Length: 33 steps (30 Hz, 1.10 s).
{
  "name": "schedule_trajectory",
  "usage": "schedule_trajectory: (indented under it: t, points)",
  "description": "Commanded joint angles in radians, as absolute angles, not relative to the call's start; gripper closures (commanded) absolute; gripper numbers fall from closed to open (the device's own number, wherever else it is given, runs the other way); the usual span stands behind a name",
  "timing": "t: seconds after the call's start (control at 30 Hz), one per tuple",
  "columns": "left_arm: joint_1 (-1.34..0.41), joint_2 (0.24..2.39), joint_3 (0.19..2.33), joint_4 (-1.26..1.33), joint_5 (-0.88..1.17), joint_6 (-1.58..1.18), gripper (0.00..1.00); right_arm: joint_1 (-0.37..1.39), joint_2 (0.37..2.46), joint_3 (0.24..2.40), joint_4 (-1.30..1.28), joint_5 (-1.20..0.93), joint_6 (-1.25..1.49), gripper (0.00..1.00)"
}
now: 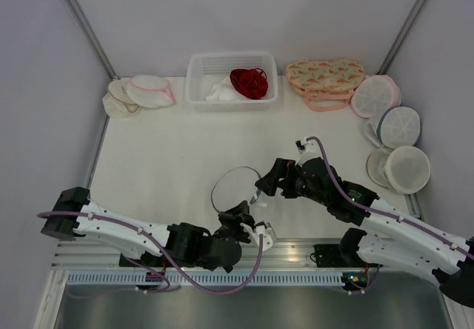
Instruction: Unzip the laundry bag and remove the bra
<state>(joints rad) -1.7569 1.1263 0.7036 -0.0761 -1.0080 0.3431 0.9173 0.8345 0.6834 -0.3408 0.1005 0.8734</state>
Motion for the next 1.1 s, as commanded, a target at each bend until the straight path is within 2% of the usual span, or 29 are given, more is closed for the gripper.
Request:
schedule_trajectory:
  t: [0.0,0.23,0.3,0.33,0.37,0.4,0.43,0.5,0.77,0.8,0.83,0.9,0.93,0.97,1.07]
  points:
    - [-1.805,1.149,0.718,0.026,-1.082,0.471,0.98,0.897,0.844,0.658,-0.241,0.005,0.914,0.02]
    - [-1.845,1.172,0.716,0.006,-1.060,0.469,0.98,0.882,0.882,0.637,-0.134,-0.123,0.956,0.02]
    - [-1.847,1.175,0.715,0.006,-1.058,0.453,0.98,0.882,0.891,0.623,-0.108,-0.158,0.968,0.08]
    - [-1.847,1.178,0.715,-0.023,-1.060,0.446,0.98,0.882,0.896,0.612,-0.085,-0.172,0.972,0.15]
    - [-1.847,1.175,0.713,-0.028,-1.061,0.440,0.98,0.882,0.902,0.609,-0.078,-0.181,0.974,0.42]
    - [-1.847,1.175,0.713,-0.029,-1.071,0.433,0.98,0.884,0.914,0.607,-0.077,-0.204,0.976,0.57]
    - [-1.847,1.175,0.712,-0.031,-1.075,0.428,0.98,0.882,0.920,0.609,-0.083,-0.210,0.974,0.80]
    - [-1.847,1.169,0.710,-0.028,-1.091,0.423,0.98,0.882,0.931,0.612,-0.097,-0.219,0.971,1.00]
    - [-1.844,1.114,0.689,-0.015,-1.150,0.336,0.96,0.868,0.848,0.635,-0.163,-0.101,0.954,1.00]
    - [-1.841,1.105,0.687,-0.011,-1.173,0.310,0.87,0.868,0.833,0.634,-0.167,-0.088,0.954,1.00]
    - [-1.836,1.094,0.687,-0.011,-1.186,0.293,0.67,0.867,0.825,0.630,-0.170,-0.060,0.956,0.99]
    - [-1.813,1.080,0.698,-0.044,-1.209,0.206,0.41,0.867,0.815,0.617,-0.170,-0.040,0.968,1.00]
    - [-1.798,1.068,0.730,-0.089,-1.207,0.151,0.10,0.867,0.810,0.612,-0.167,-0.019,0.972,1.00]
    - [-1.766,1.060,0.758,-0.157,-1.195,-0.021,0.01,0.867,0.804,0.606,-0.166,-0.008,0.980,1.00]
    - [-1.715,1.011,0.807,-0.281,-1.117,-0.214,0.00,0.865,0.779,0.578,-0.158,0.044,0.988,0.99]
